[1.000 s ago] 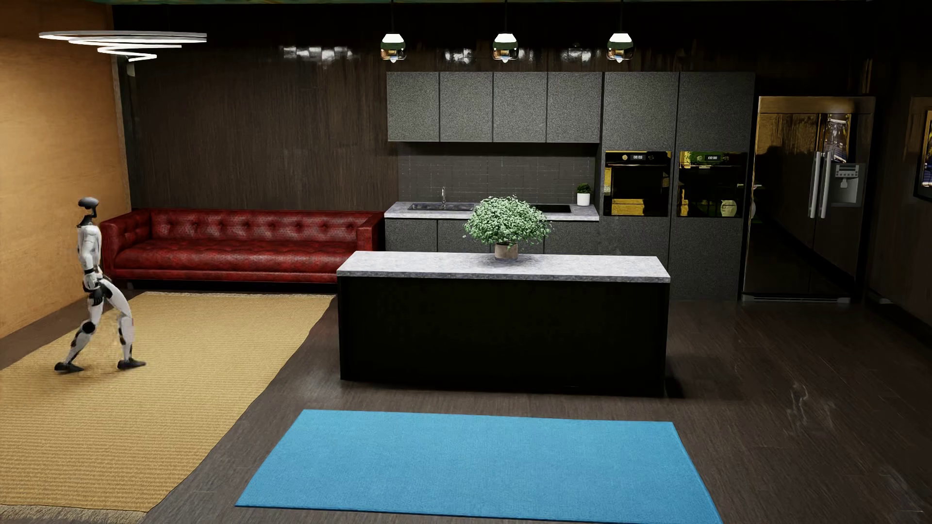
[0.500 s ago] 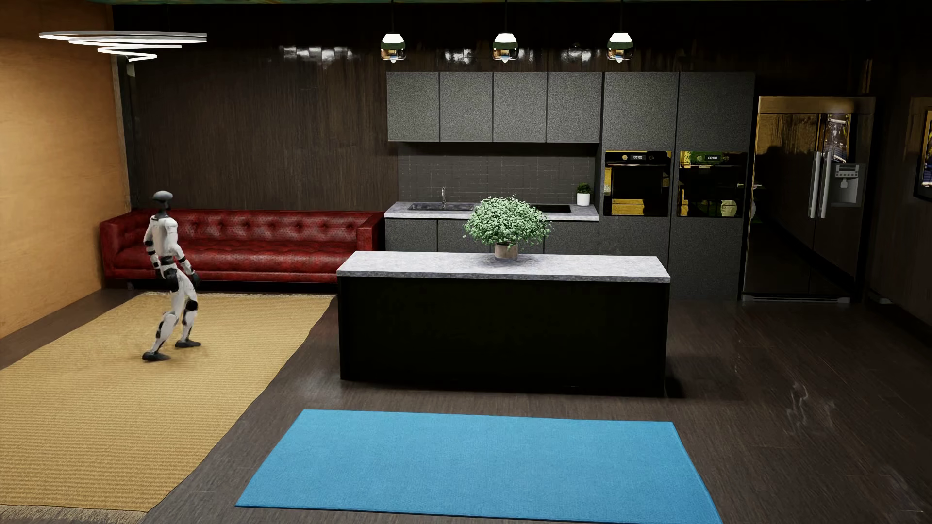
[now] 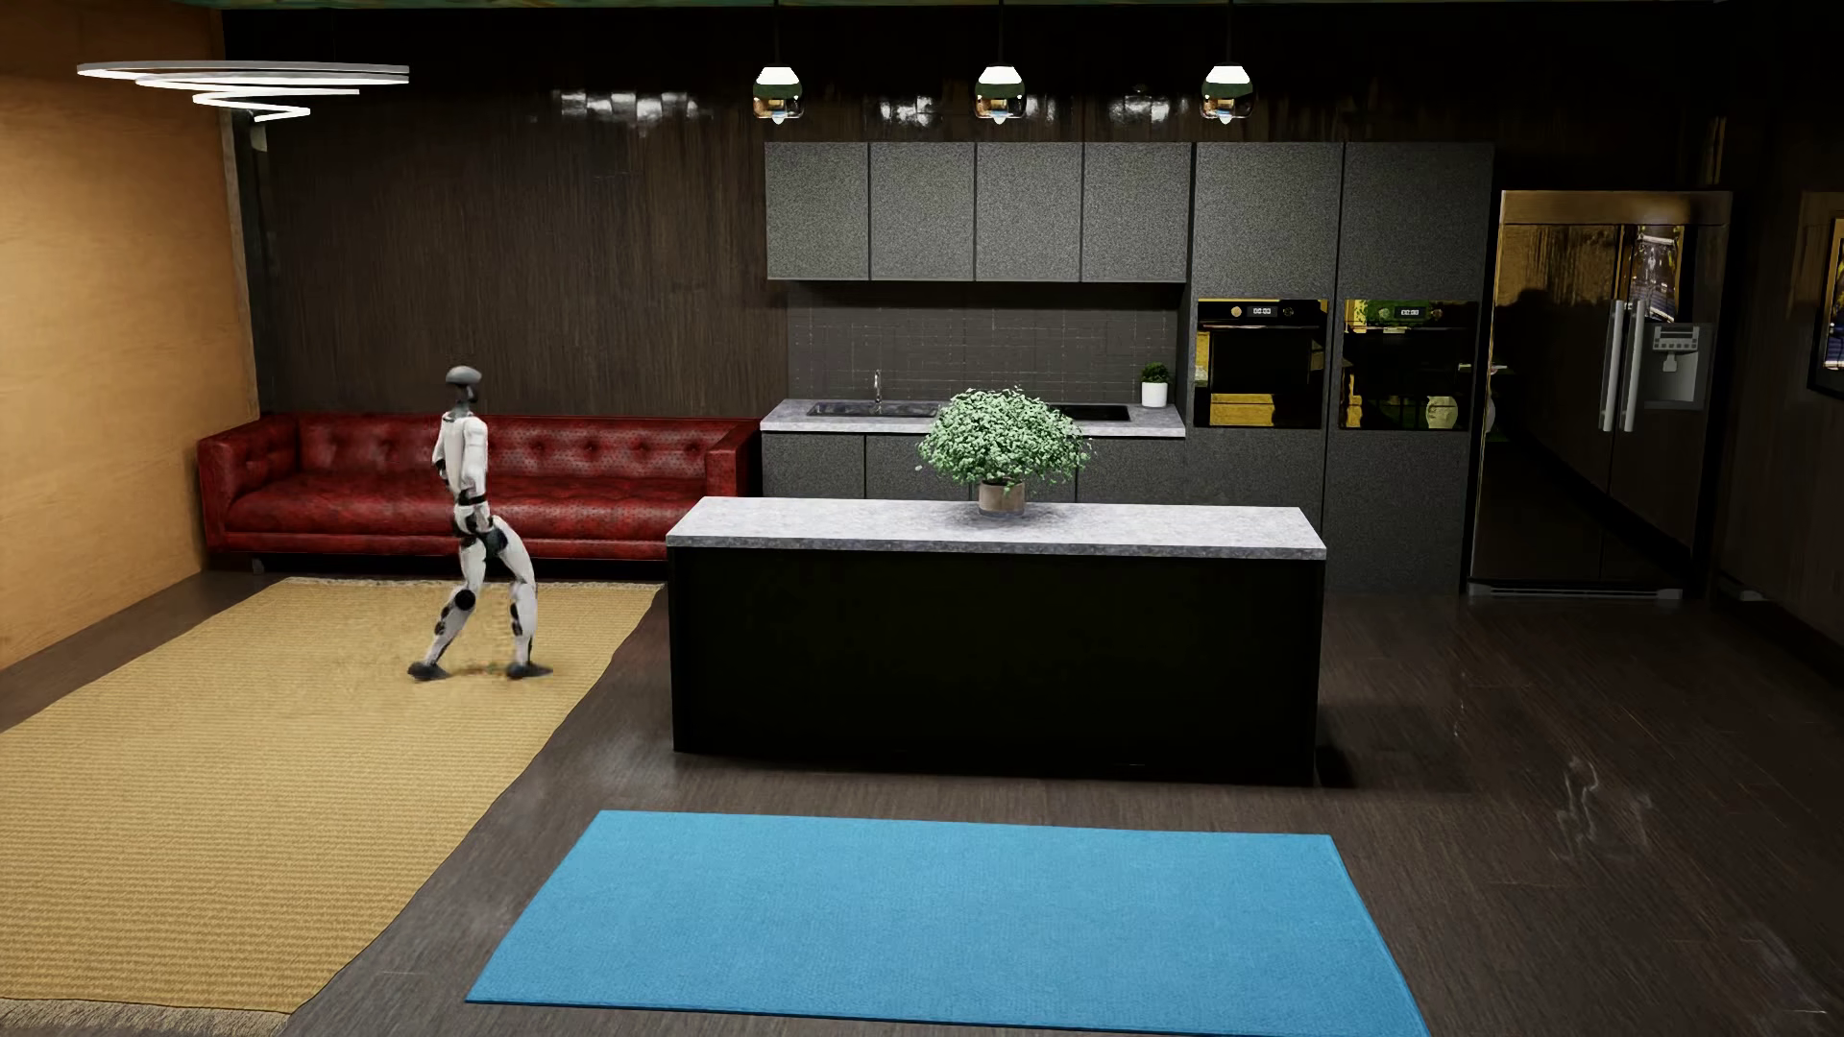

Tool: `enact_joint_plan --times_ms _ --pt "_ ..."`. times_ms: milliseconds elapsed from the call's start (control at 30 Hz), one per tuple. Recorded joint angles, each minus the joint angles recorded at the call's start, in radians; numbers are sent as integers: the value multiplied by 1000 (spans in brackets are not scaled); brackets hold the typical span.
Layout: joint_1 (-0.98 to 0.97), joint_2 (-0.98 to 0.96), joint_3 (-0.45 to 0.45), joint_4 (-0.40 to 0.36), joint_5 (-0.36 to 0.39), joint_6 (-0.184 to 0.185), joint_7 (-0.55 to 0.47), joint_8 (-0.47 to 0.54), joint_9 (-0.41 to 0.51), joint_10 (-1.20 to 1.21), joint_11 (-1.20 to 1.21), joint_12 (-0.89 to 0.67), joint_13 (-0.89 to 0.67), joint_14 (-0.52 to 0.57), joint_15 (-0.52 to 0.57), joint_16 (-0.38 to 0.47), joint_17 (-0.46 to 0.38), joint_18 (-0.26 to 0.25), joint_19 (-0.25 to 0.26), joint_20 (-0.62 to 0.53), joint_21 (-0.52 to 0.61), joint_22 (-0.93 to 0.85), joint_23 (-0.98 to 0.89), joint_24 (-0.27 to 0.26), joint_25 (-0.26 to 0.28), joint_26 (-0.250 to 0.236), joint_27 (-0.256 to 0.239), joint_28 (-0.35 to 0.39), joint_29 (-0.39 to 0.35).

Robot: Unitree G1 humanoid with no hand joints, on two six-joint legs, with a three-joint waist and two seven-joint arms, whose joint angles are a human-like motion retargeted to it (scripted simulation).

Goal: Circle the plant

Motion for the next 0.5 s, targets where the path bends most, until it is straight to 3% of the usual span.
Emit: enact_joint_plan --times_ms 33,67,133,167,200,267,333,433,500 --pt "42 -18 -12 8 6 7 0 0 -6 5 -40 -8 18 -16 -185 11 -6 0 0 23 11 -30 6 0 0 0 0 0 0" --pt "74 -39 -25 12 14 15 0 0 -10 28 -33 -3 36 -15 -163 15 -21 0 0 48 36 -41 -8 0 0 0 0 0 0" --pt "81 -34 -23 43 64 42 0 0 -23 192 55 36 71 133 72 5 -26 0 0 102 36 -32 -2 0 0 0 0 0 0" --pt "-7 -12 0 80 104 61 0 0 -31 405 100 48 75 265 120 -5 -24 0 0 94 43 7 10 0 0 0 0 0 0" --pt "-110 43 36 92 129 67 0 0 -26 622 128 58 69 286 92 -9 -25 0 0 76 49 45 20 0 0 0 0 0 0" --pt "-304 235 100 102 142 80 0 0 13 775 65 58 38 82 -44 -19 -32 0 0 20 41 94 2 0 0 0 0 0 0" --pt "-423 401 211 81 122 50 0 0 24 529 6 86 -17 26 -173 -19 -44 0 0 -20 30 115 -11 0 0 0 0 0 0" --pt "-554 570 307 78 90 -1 0 0 -9 29 -77 145 -85 114 -375 -3 -55 0 0 20 -70 112 -88 0 0 0 0 0 0" --pt "-621 641 364 113 74 -36 0 0 -34 33 -40 177 -114 148 -428 5 -67 0 0 32 -93 127 -117 0 0 0 0 0 0"
